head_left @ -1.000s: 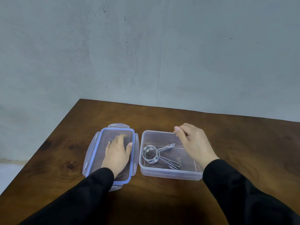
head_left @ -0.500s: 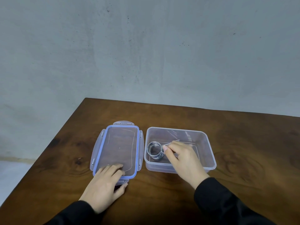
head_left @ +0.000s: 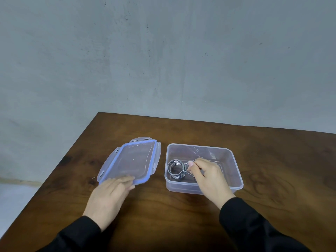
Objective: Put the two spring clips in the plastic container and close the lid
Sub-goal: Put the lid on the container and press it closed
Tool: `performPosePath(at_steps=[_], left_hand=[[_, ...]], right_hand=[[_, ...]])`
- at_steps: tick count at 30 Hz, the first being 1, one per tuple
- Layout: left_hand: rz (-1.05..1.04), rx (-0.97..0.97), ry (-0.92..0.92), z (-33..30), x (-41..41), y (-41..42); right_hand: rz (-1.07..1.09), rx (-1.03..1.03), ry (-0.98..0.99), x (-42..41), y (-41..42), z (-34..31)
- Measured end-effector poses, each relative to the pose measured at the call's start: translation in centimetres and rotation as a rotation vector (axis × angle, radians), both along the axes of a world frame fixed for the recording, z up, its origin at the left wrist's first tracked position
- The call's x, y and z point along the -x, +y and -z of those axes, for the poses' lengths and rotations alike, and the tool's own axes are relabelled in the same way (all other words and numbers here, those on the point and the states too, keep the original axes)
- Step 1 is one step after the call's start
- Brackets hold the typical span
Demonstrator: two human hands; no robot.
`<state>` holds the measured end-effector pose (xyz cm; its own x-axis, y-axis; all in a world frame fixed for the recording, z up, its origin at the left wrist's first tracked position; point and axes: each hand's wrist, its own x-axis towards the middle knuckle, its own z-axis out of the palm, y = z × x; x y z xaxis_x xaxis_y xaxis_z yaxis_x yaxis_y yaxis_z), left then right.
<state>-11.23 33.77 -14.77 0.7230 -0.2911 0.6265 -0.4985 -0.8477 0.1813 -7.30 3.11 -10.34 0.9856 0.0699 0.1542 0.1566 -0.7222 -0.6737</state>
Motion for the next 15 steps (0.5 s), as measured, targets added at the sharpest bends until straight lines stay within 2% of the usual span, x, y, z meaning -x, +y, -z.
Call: performPosePath(at_steps=[2, 4, 6, 8, 12, 15], left_hand=[[-0.047, 0.078, -0.099, -2.7, -0.7, 0.4], [-0.169, 0.178, -0.05, -5.7, -1.4, 0.4], [-0.317, 0.361, 0.02, -8.3, -2.1, 0.0], [-0.393, 0.551, 0.007, -10.6, -3.0, -0.4], [-0.309, 0.659, -0.227, -15.3, -4.1, -0.9], [-0.17, 0.734, -0.303, -18.6, -4.1, -2.7]], right_hand=[[0.025, -0.042, -0.002, 0.0, -0.1, 0.0], [0.059, -0.103, -0.013, 0.1, -0.1, 0.0], [0.093, -0.162, -0.051, 0.2, -0.2, -0.1], [0.122, -0.235, -0.113, 0.5, -0.2, -0.2], [0.198, -0.444, -0.105, 0.7, -0.3, -1.1], [0.19, -0.493, -0.076, 0.2, -1.3, -2.9]])
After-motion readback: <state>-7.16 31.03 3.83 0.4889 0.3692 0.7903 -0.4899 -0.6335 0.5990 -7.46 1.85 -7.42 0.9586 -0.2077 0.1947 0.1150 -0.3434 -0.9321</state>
